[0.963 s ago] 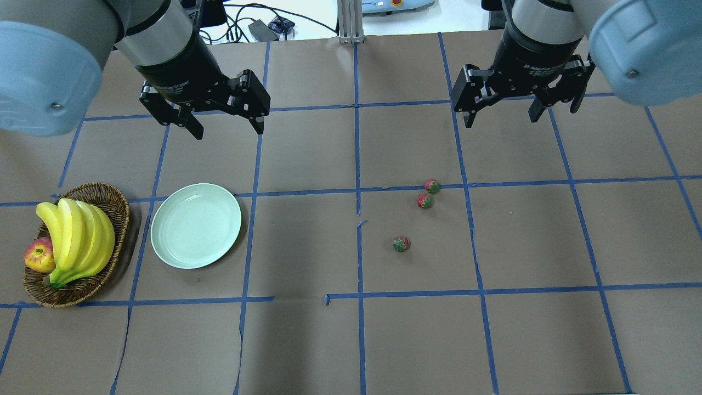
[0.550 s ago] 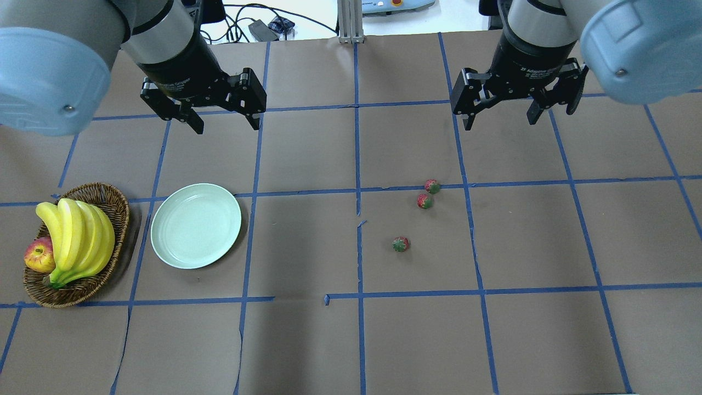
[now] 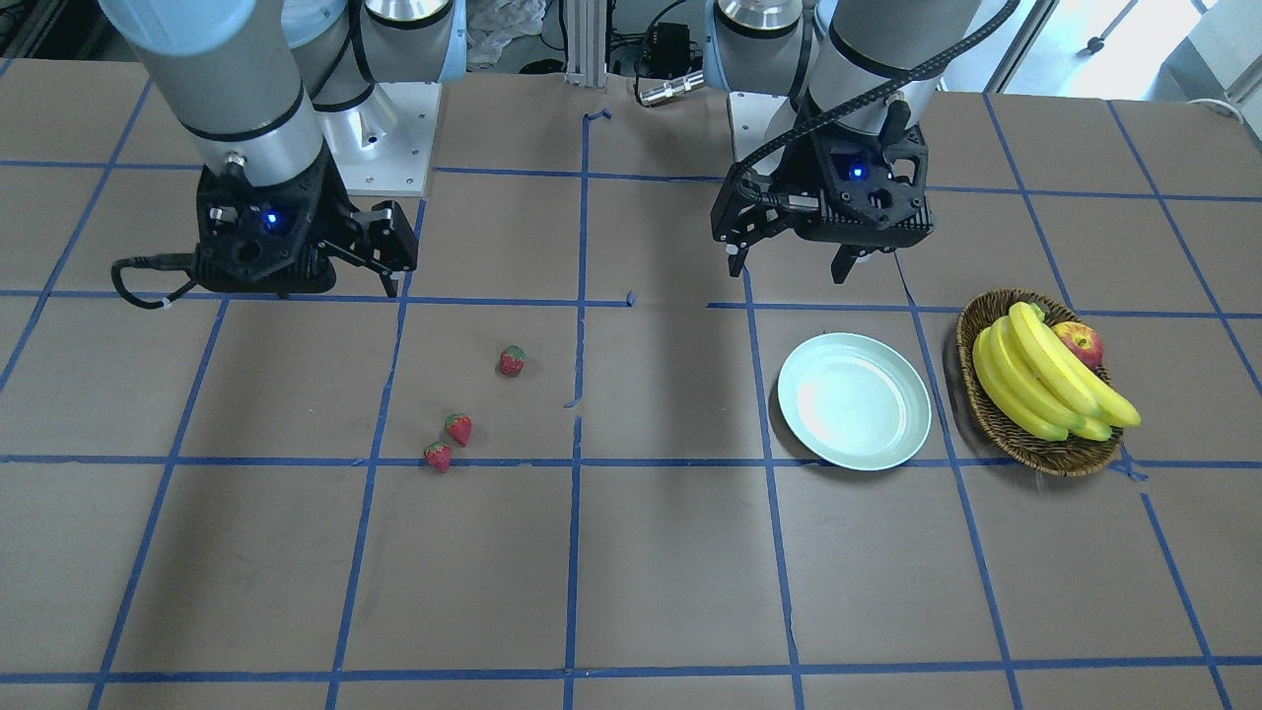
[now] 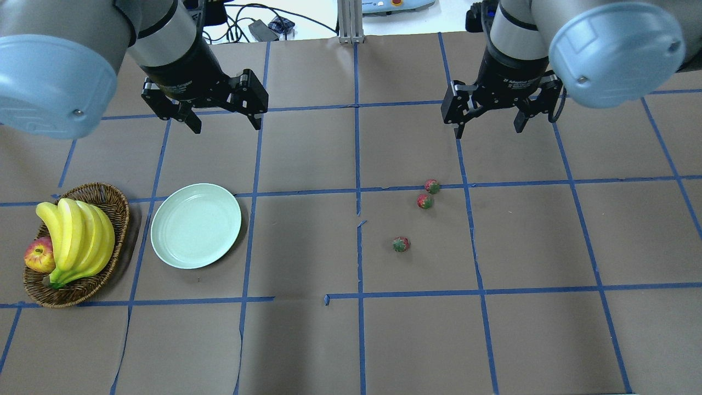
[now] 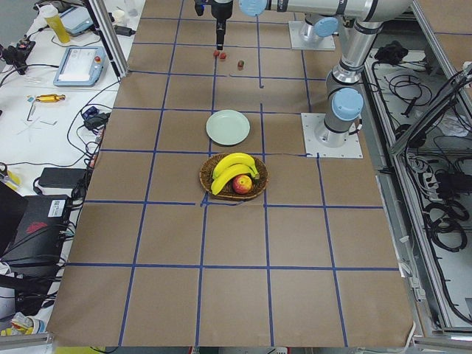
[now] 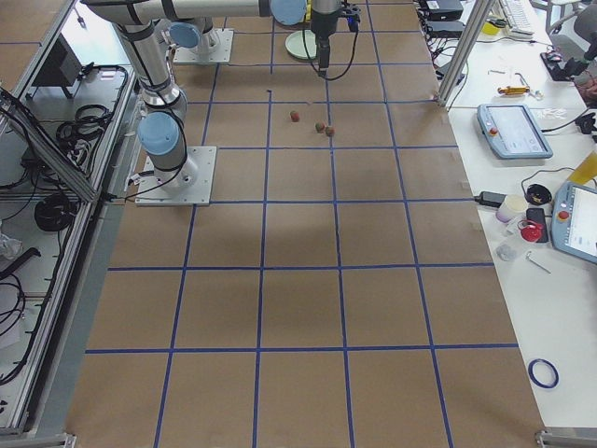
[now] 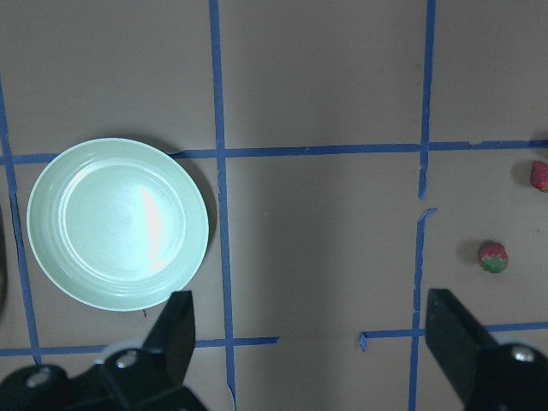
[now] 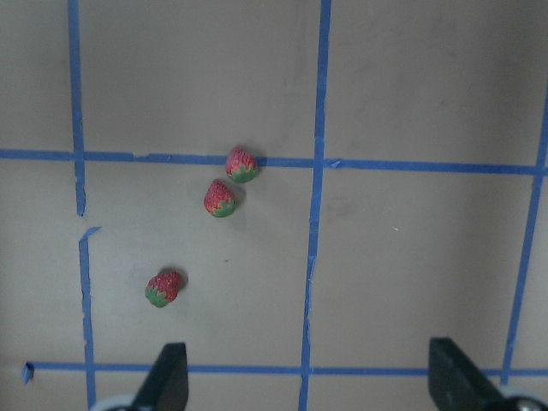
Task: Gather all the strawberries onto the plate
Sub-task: 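Lower the right gripper over the two strawberries farthest from the robot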
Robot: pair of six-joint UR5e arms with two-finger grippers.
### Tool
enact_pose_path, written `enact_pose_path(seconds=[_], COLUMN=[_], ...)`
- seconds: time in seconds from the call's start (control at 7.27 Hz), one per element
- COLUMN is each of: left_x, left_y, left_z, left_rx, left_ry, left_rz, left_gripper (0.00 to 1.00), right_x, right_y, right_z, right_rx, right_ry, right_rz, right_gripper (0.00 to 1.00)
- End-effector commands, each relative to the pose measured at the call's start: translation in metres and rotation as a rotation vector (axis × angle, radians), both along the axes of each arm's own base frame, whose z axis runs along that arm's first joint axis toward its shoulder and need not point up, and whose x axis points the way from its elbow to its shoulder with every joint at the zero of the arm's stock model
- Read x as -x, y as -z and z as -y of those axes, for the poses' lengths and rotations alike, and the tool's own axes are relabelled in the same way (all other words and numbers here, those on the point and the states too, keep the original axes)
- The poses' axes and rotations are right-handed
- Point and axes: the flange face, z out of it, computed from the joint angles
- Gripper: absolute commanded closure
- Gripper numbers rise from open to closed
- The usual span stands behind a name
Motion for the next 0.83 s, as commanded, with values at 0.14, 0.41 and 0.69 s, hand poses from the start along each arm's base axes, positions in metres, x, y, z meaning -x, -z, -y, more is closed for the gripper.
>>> enact_pose_path(seconds=[0.14,0.41,0.69], left_x=[0.000,0.000,0.000], left_y=[0.011,0.015,0.015], left_z=[-0.001,-0.003,-0.003], left_rx=[-0.023,-0.031,-0.031], left_ry=[-0.001,-0.001,-0.001], left_rz=[0.002,0.003,0.003], left_gripper=[0.00,0.00,0.00], right_x=[-0.020,-0.020,-0.025], right_y=[0.137,0.206,0.226], right_z=[-0.003,0.009,0.025], right_rx=[0.017,0.020,0.080], right_ry=[-0.031,0.048,0.318], right_rz=[-0.001,-0.008,0.018], right_gripper=[0.00,0.00,0.00])
